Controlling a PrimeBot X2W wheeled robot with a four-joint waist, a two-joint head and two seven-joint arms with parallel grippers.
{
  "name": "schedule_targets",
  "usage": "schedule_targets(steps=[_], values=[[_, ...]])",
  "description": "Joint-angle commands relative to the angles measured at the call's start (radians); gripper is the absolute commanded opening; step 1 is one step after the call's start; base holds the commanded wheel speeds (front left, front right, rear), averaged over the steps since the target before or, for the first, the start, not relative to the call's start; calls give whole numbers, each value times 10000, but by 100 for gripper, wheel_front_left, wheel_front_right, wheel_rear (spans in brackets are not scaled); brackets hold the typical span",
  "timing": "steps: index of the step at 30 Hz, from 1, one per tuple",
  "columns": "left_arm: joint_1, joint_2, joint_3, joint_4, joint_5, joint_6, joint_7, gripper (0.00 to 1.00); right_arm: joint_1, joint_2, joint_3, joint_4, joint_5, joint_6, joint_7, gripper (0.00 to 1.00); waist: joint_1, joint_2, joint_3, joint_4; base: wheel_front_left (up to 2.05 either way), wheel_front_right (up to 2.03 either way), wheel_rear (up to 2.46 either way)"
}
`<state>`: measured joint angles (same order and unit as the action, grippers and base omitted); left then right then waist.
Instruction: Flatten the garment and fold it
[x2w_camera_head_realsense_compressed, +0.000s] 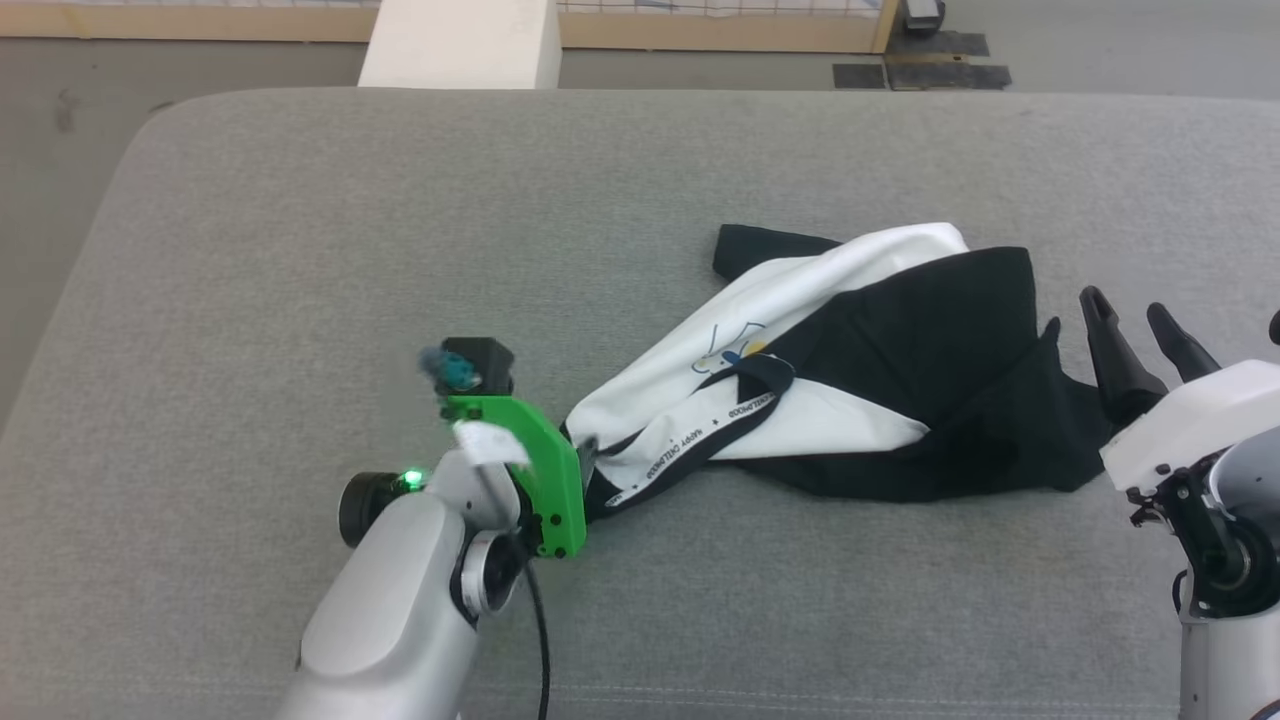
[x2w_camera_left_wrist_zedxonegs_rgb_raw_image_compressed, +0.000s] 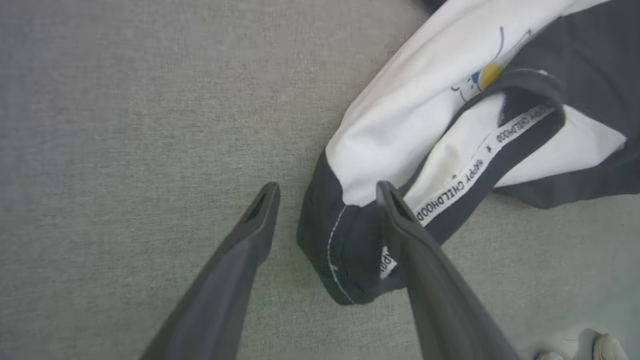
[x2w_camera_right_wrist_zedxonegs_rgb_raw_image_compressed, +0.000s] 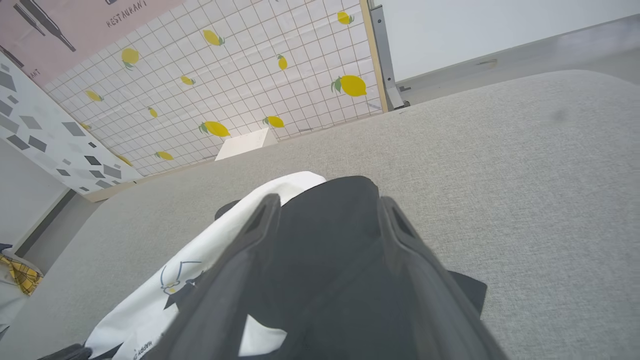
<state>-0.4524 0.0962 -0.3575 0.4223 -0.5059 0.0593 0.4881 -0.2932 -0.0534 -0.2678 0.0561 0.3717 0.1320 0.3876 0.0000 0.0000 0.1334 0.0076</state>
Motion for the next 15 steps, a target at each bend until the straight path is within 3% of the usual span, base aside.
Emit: schedule_targets(steps=[1, 6, 7, 8, 11, 15], values=[[-239, 166, -179, 184, 240, 140, 544, 100, 132, 23, -30, -112, 48, -13, 8, 100, 0, 0, 100, -153, 0, 0, 0], [-437, 225, -597, 571, 383, -4, 1176, 97, 249, 28, -46, -73, 420, -13, -165, 100, 0, 0, 264, -313, 0, 0, 0], [-425, 172, -578, 594, 278, -91, 1084, 16, 262, 29, -54, -42, 496, -13, -194, 100, 0, 0, 299, -326, 0, 0, 0], [-401, 121, -576, 629, 159, -198, 1053, 0, 272, 29, -68, -19, 546, -13, -226, 100, 0, 0, 318, -323, 0, 0, 0], [-463, -45, -407, 615, -261, -495, 627, 0, 323, 30, -184, 64, 507, -13, -359, 100, 0, 0, 343, -250, 0, 0, 0], [-1111, -130, 198, 289, -535, -511, -585, 0, 382, 30, -307, 203, 436, -13, -495, 100, 0, 0, 269, -69, 0, 0, 0]])
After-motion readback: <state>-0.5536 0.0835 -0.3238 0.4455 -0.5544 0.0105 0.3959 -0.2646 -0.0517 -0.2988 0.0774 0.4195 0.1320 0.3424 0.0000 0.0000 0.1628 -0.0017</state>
